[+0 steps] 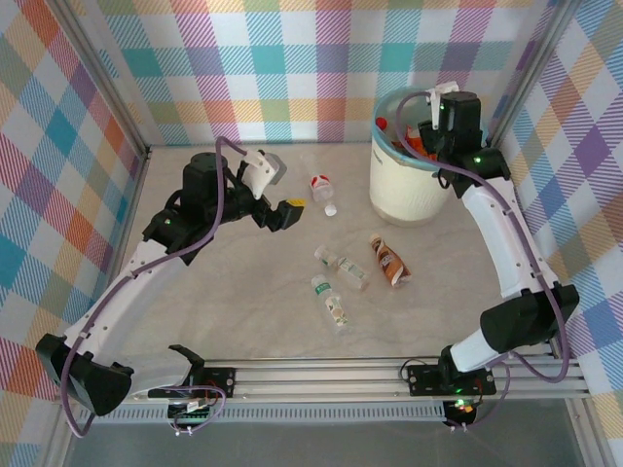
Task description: Put the plastic bottles in the bin
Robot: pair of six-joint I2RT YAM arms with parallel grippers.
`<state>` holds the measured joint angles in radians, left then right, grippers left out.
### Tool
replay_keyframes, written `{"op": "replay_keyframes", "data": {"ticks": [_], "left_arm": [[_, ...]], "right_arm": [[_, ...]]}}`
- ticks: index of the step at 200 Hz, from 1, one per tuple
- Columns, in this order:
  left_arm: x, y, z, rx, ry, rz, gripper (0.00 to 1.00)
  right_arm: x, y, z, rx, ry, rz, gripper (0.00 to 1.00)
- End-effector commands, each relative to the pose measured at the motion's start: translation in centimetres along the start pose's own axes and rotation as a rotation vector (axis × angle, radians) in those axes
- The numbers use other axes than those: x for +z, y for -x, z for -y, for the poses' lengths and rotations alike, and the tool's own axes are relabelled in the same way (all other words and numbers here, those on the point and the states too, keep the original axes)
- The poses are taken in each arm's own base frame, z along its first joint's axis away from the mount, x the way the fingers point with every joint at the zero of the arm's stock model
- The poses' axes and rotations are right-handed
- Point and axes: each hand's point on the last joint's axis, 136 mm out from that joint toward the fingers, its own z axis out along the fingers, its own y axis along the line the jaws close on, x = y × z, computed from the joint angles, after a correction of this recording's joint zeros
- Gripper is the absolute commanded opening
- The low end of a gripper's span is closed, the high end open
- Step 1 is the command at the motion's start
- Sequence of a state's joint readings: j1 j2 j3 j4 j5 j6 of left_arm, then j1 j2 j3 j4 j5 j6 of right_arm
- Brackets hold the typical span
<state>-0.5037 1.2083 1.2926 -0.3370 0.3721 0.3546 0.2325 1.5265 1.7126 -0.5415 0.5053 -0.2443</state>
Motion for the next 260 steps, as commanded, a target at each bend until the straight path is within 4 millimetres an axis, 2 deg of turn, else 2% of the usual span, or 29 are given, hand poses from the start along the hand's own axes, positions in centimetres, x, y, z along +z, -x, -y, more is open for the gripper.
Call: {"op": "replay_keyframes", "data": {"ticks": [1,39,100,142,171,205,229,260], "left_arm": [[0.2,0.3,0.2,-0.005,-0.003,0.012,0.95],[0.4,-0.2,0.1,-0.006,0.001,0.002,0.95],[0.0,-0.8,0.2,0.005,0.006,-0.016,0.95],[-0.3,-0.8,0.2,0.012,0.015,-0.017,0.95],[-0.3,-0.9,0.1,0.012,0.02,-0.021,0.95],[-0.1,-0.8,0.1,0.011,0.016,-0.017,0.95],[0.2,-0.9,0.0,0.003,0.013,-0.019,0.95],[0.4,-0.9,0.1,-0.005,0.007,-0.02,0.95]], "right_arm": [[0.4,-1.1,0.1,0.085,0.007,-0.042,0.6],[1.8,-3.8,-1.5,0.181,0.063,-0.126,0.61],[6.3,-9.0,-2.3,0.306,0.119,-0.269,0.64],[8.3,-10.7,-2.6,0.333,0.141,-0.335,0.66],[8.0,-9.4,-2.8,0.358,0.173,-0.328,0.73],[5.9,-6.0,-1.5,0.403,0.182,-0.252,0.86],[4.3,-3.9,-0.3,0.421,0.171,-0.187,0.87],[2.9,-2.6,0.9,0.42,0.143,-0.156,0.88]]}}
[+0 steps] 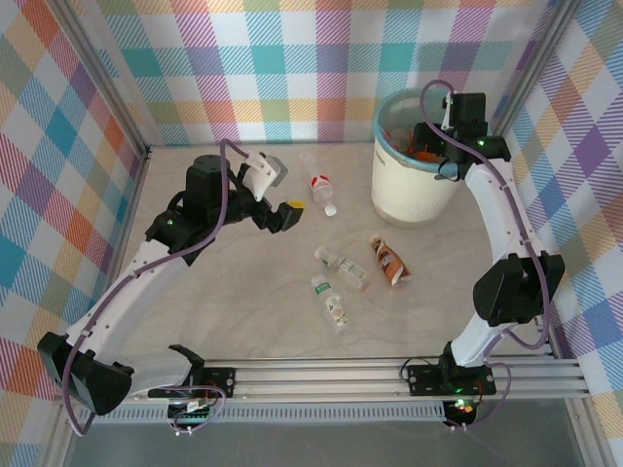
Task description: Put the plastic bottles in the bin
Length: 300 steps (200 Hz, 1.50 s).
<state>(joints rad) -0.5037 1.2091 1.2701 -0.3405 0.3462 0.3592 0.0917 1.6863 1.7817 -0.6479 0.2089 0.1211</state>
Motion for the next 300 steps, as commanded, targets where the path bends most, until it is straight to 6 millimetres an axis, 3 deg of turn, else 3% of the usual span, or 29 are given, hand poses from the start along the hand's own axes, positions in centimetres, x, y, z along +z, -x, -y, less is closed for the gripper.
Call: {"op": "replay_keyframes", "data": {"ticks": [1,60,95,122,145,153,187,219,264,300], "left_arm": [[0.1,0.3,0.4,0.0,-0.012,0.011,0.95],[-0.1,0.6,0.3,-0.001,-0.01,0.013,0.95],[0.1,0.7,0.4,-0.009,-0.016,0.016,0.94],[0.5,0.7,0.4,-0.018,-0.027,0.015,0.94],[0.5,0.8,0.5,-0.021,-0.033,0.016,0.94],[0.5,0.7,0.5,-0.022,-0.032,0.014,0.94],[0.5,0.2,0.2,-0.013,-0.016,-0.009,0.94],[0.5,0.0,0.2,-0.015,-0.014,-0.015,0.94],[1.5,-0.5,-1.4,-0.081,0.057,-0.046,0.94],[3.9,-1.9,-5.1,-0.265,0.227,-0.14,0.94]], "right_arm": [[-3.8,2.2,1.0,0.036,-0.025,0.058,0.88],[-6.4,3.0,1.3,0.024,-0.033,0.097,0.77],[-7.4,2.4,1.2,0.019,-0.008,0.115,0.56],[-5.4,0.8,0.8,0.003,0.011,0.06,0.42],[-2.4,-1.5,0.9,0.001,0.02,-0.041,0.16],[-1.6,-2.4,1.0,0.008,0.018,-0.077,0.13],[1.3,-5.2,1.1,0.063,0.065,-0.191,0.13],[1.9,-5.2,0.4,0.087,0.106,-0.247,0.17],[-0.7,-1.7,-0.2,0.117,0.136,-0.157,0.33],[-4.7,1.1,0.3,0.132,0.122,-0.027,0.42]]}}
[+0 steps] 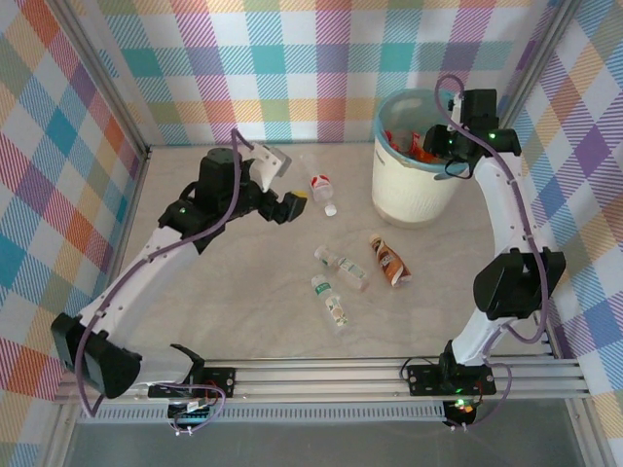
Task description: Put the plastic bottles in the bin
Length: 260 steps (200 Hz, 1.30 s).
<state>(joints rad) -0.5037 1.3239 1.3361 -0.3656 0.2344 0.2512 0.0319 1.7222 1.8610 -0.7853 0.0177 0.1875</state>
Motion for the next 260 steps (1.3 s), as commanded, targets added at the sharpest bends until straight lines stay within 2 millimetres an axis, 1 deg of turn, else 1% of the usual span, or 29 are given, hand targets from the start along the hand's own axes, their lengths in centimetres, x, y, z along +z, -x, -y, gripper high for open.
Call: {"op": "replay_keyframes", "data": {"ticks": [1,21,40,51,73,92,106,126,140,143,150,164,178,221,260], "left_arm": [[1.5,0.0,-2.5,-0.146,0.131,-0.054,0.93],[3.7,-1.3,-4.4,-0.283,0.218,-0.152,0.93],[6.4,-3.6,-5.6,-0.416,0.283,-0.263,0.92],[7.9,-4.7,-6.1,-0.482,0.304,-0.314,0.92],[11.2,-7.1,-7.2,-0.616,0.333,-0.397,0.92],[14.2,-8.2,-7.8,-0.7,0.333,-0.431,0.92],[16.4,-8.7,-8.0,-0.732,0.327,-0.447,0.93],[19.3,-9.5,-8.7,-0.769,0.332,-0.459,0.94],[21.1,-10.7,-9.2,-0.784,0.354,-0.481,0.94],[21.4,-10.5,-9.3,-0.786,0.356,-0.476,0.94],[22.3,-11.1,-9.5,-0.793,0.365,-0.485,0.94],[23.5,-12.2,-9.9,-0.799,0.383,-0.507,0.94],[24.6,-13.2,-10.2,-0.81,0.39,-0.523,0.94],[27.0,-16.0,-9.6,-0.841,0.358,-0.551,0.92],[27.9,-18.4,-9.4,-0.834,0.352,-0.6,0.89]], "right_arm": [[-4.9,1.8,-0.3,0.022,0.005,0.097,0.42],[-7.2,2.5,-0.4,0.016,0.001,0.169,0.45],[-9.1,2.7,-0.9,-0.003,0.014,0.236,0.47],[-10.4,2.9,-1.6,-0.027,0.039,0.288,0.48],[-12.4,2.3,-3.3,-0.086,0.102,0.369,0.49],[-13.5,1.3,-4.6,-0.112,0.148,0.408,0.49],[-13.7,0.4,-5.5,-0.133,0.186,0.412,0.49],[-13.5,-0.9,-6.0,-0.156,0.202,0.395,0.5],[-13.1,-1.6,-5.8,-0.153,0.196,0.379,0.51],[-13.0,-1.7,-5.9,-0.154,0.196,0.374,0.51],[-13.0,-1.9,-5.8,-0.153,0.194,0.368,0.51],[-12.8,-2.1,-5.5,-0.145,0.18,0.358,0.52],[-12.9,-2.2,-5.2,-0.143,0.165,0.356,0.52],[-13.0,-2.1,-5.2,-0.152,0.162,0.363,0.53],[-13.1,-2.0,-5.6,-0.15,0.184,0.363,0.53]]}}
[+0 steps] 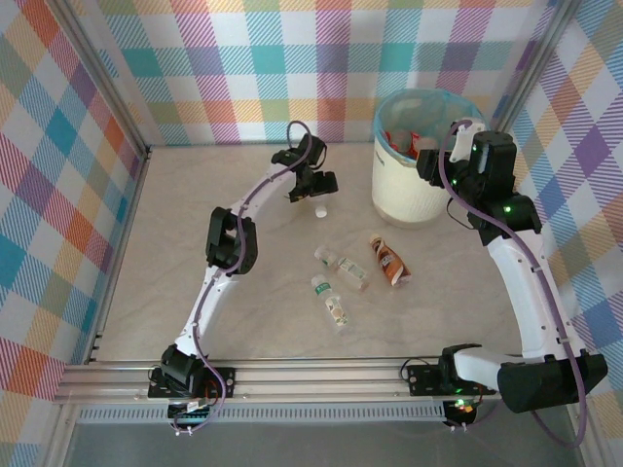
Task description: Put the plastic bottles in the bin
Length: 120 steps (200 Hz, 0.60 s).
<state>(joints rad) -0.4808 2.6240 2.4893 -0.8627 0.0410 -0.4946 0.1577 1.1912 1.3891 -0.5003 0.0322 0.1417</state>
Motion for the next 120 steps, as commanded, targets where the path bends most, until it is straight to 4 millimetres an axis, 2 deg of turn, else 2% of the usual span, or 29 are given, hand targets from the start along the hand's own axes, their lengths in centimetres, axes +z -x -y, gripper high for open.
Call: {"op": "replay_keyframes", "data": {"ticks": [1,37,68,96,120], "left_arm": [[0.5,-0.1,-0.3,-0.006,-0.005,-0.02,0.89],[0.3,-0.5,-0.9,0.017,0.018,-0.04,0.74],[-1.8,0.4,-0.9,0.057,0.025,-0.013,0.66],[-6.3,2.0,-0.2,0.133,0.02,0.052,0.62],[-12.2,3.2,0.6,0.217,-0.008,0.158,0.61]], "right_arm": [[-0.8,1.3,-0.6,-0.012,0.025,0.051,0.53],[-1.0,1.4,-0.8,-0.009,0.034,0.048,0.53],[-1.3,1.5,-1.0,-0.007,0.042,0.049,0.53],[-1.6,1.5,-1.2,-0.009,0.053,0.041,0.53],[-1.9,1.5,-1.9,-0.012,0.09,0.043,0.53]]}}
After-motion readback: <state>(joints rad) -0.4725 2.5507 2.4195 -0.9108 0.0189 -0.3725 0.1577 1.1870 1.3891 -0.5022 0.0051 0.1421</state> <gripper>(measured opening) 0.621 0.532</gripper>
